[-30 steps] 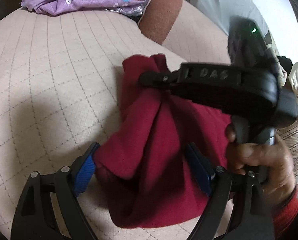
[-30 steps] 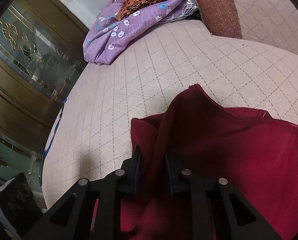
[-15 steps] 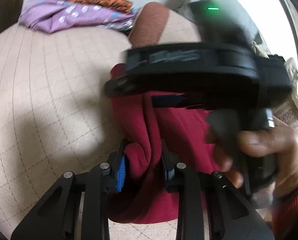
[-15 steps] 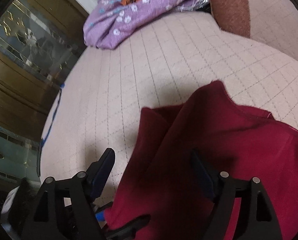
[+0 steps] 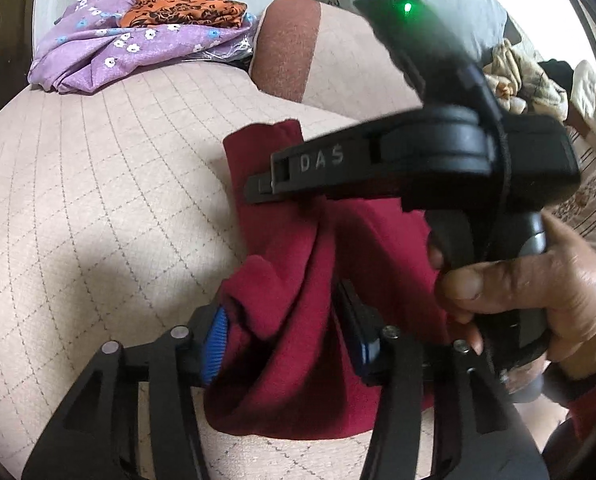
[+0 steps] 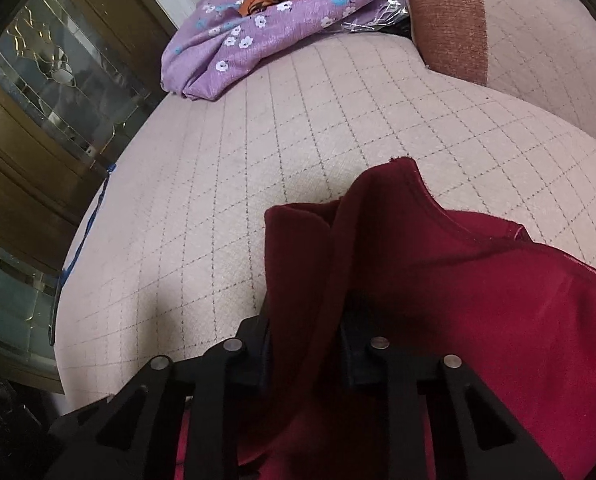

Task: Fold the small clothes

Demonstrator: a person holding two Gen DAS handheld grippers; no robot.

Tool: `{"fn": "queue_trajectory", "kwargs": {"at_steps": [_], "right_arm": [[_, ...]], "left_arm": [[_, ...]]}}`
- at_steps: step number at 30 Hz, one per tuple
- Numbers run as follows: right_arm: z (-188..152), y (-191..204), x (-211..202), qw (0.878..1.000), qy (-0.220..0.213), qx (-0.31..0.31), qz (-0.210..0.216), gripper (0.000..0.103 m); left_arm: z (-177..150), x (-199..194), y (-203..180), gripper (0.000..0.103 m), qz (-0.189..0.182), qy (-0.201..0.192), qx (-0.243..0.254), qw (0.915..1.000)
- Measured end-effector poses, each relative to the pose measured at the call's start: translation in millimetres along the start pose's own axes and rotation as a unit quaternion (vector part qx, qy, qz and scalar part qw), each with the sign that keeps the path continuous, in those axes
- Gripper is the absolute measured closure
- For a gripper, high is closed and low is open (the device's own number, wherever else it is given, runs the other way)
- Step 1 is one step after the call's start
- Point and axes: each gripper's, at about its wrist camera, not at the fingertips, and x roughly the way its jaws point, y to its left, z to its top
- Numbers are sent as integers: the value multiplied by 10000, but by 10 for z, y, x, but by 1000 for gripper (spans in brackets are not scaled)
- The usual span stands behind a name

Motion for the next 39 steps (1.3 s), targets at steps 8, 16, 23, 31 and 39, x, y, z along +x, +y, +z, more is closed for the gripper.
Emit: {"fn": "queue_trajectory", "kwargs": {"at_steps": [8, 16, 23, 31, 39], "right_arm": [[-6, 6, -26, 10000, -64, 28, 71, 78], [-40, -11, -39, 9998, -153, 70, 128, 78], [-76, -11, -148, 9990, -387, 35, 223, 79], [-95, -121, -761, 9965, -742, -30, 394, 80], [-297, -585, -1573, 9934, -1141, 95, 37, 82]], "left_arm": [[-9, 37, 68, 53, 92, 64, -106, 9999], [6, 96, 72, 56, 160, 85, -82, 9998], [18, 3, -32, 78, -9, -18, 15, 10000], [185, -313, -472, 79, -387, -234, 146, 9989], [361, -293, -1356, 79, -783, -149, 660, 9946]]}}
